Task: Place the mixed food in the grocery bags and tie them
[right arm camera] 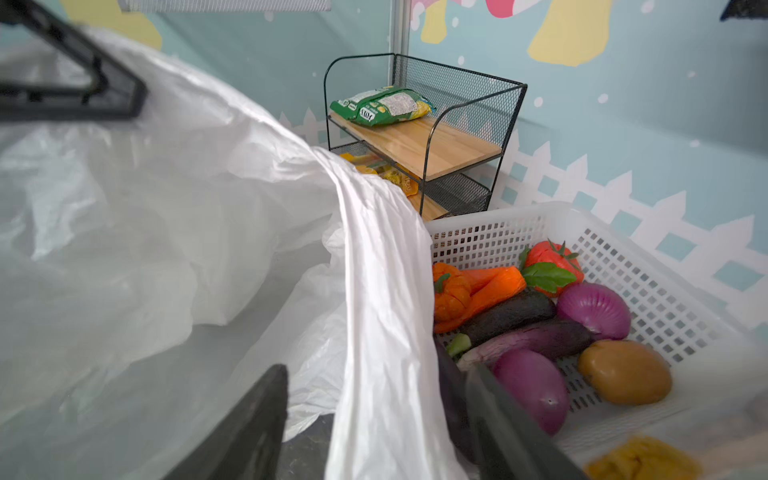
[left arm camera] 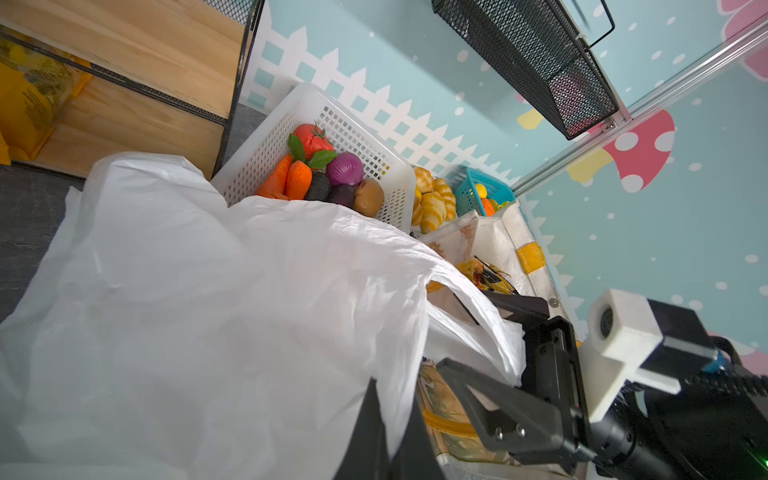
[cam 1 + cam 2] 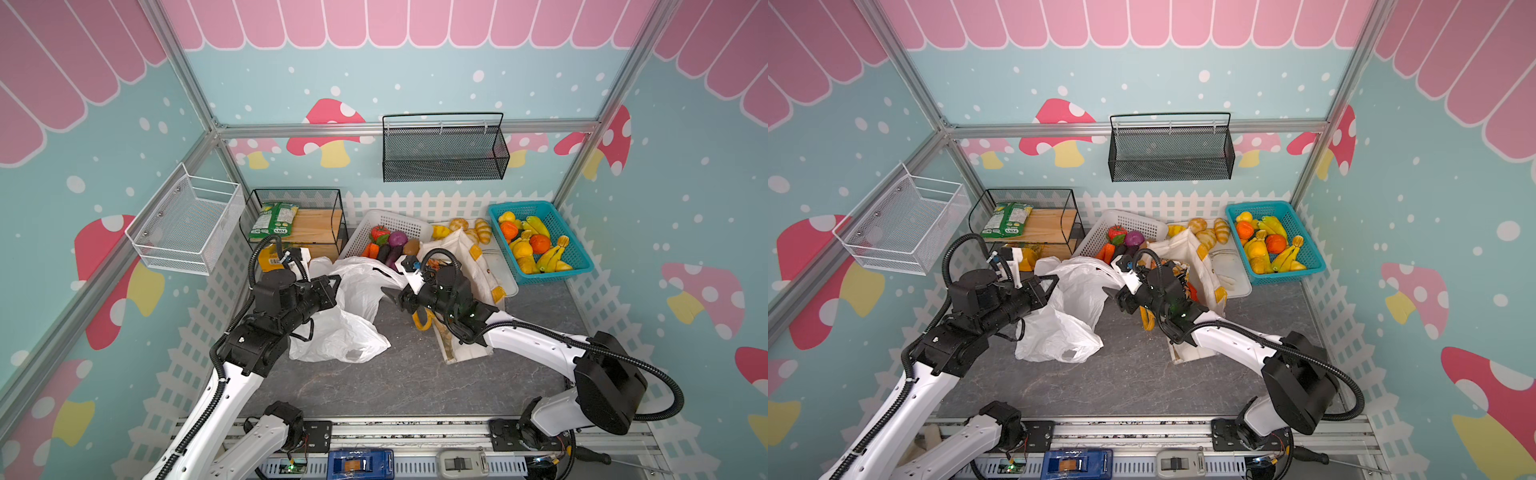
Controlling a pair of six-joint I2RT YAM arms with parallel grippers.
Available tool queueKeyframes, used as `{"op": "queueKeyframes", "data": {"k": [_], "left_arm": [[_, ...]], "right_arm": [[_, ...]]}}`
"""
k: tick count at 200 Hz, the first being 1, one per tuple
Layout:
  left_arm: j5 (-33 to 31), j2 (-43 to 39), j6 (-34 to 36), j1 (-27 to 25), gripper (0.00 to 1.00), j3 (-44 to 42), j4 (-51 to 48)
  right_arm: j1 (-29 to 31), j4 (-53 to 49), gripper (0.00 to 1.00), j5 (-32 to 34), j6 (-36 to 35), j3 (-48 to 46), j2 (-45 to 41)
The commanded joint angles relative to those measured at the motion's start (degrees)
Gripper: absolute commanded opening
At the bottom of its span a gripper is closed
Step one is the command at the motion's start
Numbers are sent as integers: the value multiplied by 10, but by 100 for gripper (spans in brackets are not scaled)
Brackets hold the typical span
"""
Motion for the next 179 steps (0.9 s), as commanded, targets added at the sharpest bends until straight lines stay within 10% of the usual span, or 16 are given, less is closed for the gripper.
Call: {"op": "queueKeyframes", "data": {"k": [1,48,87,131,179], "left_arm": [[9,1,21,5,0,-4,-21],[-7,12,95,7,0,-2,-52],[-64,17,169,-24,8,9,-83],[-223,46,238,-118,35,53,-150],[-250,70,232,-130,64,82,-173]], "right_arm": [[1,9,41,29,-23,26,0],[1,-47,0,26,-45,45,-31],[1,-88,0,-48,-2,90,-39],[2,-114,0,-84,23,132,-32],[8,-132,0,-85,27,154,-28]]}}
